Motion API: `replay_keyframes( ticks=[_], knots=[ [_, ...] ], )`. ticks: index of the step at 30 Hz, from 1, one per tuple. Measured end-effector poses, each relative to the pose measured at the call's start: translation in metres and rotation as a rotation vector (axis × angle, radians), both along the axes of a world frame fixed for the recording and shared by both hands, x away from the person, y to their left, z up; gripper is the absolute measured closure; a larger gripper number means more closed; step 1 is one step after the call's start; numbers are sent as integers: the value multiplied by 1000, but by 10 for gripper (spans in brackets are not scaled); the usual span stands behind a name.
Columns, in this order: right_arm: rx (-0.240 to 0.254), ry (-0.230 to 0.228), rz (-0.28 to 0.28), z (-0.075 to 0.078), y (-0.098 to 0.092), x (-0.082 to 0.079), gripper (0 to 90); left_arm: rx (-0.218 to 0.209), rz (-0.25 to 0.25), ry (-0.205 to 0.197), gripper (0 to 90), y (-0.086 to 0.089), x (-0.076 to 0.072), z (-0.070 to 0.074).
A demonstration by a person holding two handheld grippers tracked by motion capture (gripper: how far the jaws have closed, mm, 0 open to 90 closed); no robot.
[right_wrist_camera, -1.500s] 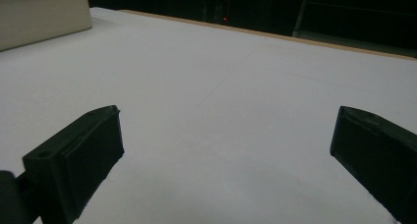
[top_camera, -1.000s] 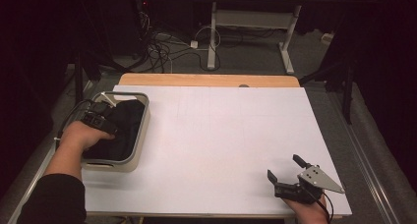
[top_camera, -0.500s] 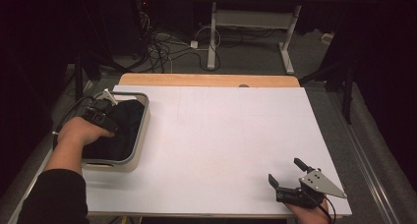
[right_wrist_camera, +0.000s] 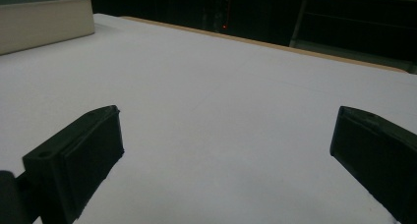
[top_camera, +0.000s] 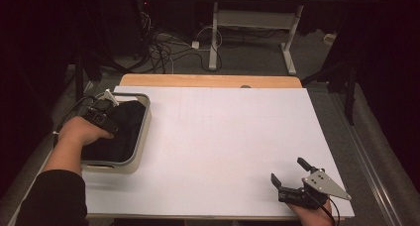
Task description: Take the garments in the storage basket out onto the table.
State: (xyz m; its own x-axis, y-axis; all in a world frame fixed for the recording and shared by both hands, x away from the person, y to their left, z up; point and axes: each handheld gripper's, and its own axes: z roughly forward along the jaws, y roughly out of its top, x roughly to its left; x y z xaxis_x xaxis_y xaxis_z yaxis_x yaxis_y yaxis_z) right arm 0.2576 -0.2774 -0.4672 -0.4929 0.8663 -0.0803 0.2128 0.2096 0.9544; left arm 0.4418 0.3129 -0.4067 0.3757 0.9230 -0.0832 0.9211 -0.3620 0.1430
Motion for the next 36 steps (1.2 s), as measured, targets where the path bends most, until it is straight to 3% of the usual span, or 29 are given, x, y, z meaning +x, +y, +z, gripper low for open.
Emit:
replay_keyframes(
  ticks=[8, 23, 36],
  knots=[
    [0, 5, 8, -1, -1, 2, 0, -4, 19, 10, 479, 1, 2, 10],
    [16, -17, 11, 5, -1, 3, 0, 31, -3, -12, 494, -2, -3, 54],
    [25, -26, 9, 8, -3, 2, 0, 41, -30, 5, 498, -8, -7, 85]
  ],
)
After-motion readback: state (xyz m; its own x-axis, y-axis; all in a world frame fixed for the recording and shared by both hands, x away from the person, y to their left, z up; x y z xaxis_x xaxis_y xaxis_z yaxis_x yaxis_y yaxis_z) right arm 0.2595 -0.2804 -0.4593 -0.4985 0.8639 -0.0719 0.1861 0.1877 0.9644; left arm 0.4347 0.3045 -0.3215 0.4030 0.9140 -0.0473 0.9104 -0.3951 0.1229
